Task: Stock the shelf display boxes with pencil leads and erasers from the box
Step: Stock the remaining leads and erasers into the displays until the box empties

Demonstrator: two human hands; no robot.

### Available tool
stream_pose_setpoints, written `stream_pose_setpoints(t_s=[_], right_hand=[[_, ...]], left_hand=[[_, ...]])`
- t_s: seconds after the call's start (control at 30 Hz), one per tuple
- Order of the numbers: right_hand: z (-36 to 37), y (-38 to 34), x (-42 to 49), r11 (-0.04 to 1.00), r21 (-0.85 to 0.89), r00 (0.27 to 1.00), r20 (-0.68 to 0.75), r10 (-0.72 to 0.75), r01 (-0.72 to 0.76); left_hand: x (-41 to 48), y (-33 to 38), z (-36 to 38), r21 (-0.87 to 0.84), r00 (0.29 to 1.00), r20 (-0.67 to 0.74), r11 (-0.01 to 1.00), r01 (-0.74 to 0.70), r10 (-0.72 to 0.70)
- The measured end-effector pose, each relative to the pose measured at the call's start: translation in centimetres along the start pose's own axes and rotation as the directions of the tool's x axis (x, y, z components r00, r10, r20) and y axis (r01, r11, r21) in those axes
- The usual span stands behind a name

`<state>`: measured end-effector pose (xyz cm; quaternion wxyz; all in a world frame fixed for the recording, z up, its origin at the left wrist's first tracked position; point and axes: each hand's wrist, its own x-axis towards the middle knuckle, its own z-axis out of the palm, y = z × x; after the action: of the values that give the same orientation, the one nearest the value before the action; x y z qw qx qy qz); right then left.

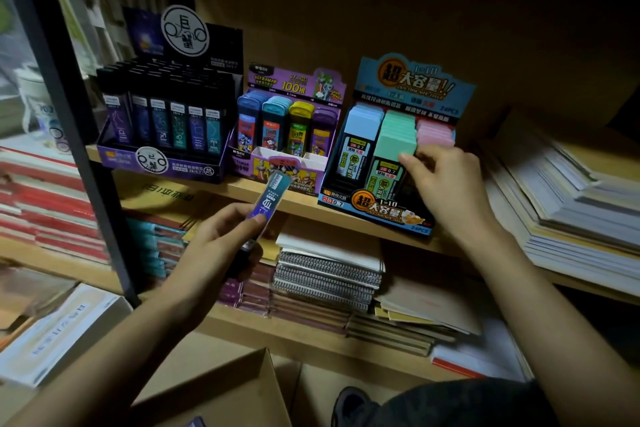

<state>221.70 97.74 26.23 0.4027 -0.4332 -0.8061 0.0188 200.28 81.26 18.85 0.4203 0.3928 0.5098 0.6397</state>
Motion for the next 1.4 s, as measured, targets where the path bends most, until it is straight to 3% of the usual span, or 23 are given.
stream_pose_setpoints(t_s=[0.17,0.23,0.3,0.4,0.5,0.57,0.7,0.8,0.93,0.97,1.1,1.17,1.3,1.4], right_hand=[[-0.9,-1.2,-0.5,0.943,-0.324,0.993,0.063,0.098,-0.073],[-1.2,-2.5,-0.9,0.978,-0.207,0.999,0.05,-0.008,0.019],[-0.5,-4.9,-1.8,0.984,0.104,0.984,0.089,-0.157,0.148],[1.9,-8.2,-3.6,0.926,0.337,0.893,0.346,-0.289,0.169],[3.7,-9.7,-4.4,0.907,0.406,0.819,0.48,-0.316,0.112],[4.3,-9.9,-4.4,0.882,0.471,0.841,0.473,-0.262,0.009],[6.0,-11.5,-4.8,0.776,0.606,0.858,0.481,-0.18,-0.177],[7.5,-13.7,-5.5,0.728,0.637,0.821,0.54,-0.186,-0.255],[8.7,-15.8,-5.8,0.8,0.571,0.674,0.666,-0.32,-0.185],[8.8,-16.2,-5.5,0.794,0.585,0.67,0.657,-0.346,-0.163],[8.7,-18.0,-3.4,0.617,0.758,0.825,0.476,-0.303,-0.211],[9.0,-18.9,-2.6,0.543,0.801,0.833,0.465,-0.298,-0.252],[10.2,-20.8,-1.1,0.567,0.785,0.826,0.479,-0.298,-0.25],[10.9,-21.9,1.9,0.583,0.784,0.875,0.417,-0.245,-0.211]], left_hand=[[0.0,0.2,-0.2,0.005,1.0,-0.001,1.0,-0.028,0.028],[-0.1,0.4,-0.6,0.074,0.998,0.039,0.996,-0.054,0.051],[-0.1,0.5,-0.9,0.125,0.995,0.088,0.99,-0.063,0.052],[-0.2,0.9,-1.2,0.21,0.989,0.147,0.975,-0.066,0.035],[-0.4,1.2,-2.0,0.248,0.99,0.141,0.967,-0.066,0.031],[-0.4,1.6,-2.6,0.213,0.994,0.104,0.976,-0.037,0.015],[-0.8,2.7,-4.7,0.097,0.993,-0.114,0.995,-0.023,0.034],[-1.3,3.2,-5.8,0.046,0.968,-0.242,0.997,-0.054,0.064],[-2.1,4.1,-7.0,0.126,0.957,-0.219,0.978,-0.165,0.19],[-2.2,4.3,-7.2,0.175,0.958,-0.193,0.968,-0.18,0.213],[-2.3,5.1,-8.3,0.27,0.946,-0.185,0.939,-0.213,0.268],[-2.0,5.4,-8.7,0.33,0.94,-0.191,0.92,-0.211,0.284],[-1.2,6.1,-10.2,0.372,0.943,-0.166,0.904,-0.209,0.287],[0.6,6.1,-13.1,0.506,0.917,-0.23,0.845,-0.172,0.325]])
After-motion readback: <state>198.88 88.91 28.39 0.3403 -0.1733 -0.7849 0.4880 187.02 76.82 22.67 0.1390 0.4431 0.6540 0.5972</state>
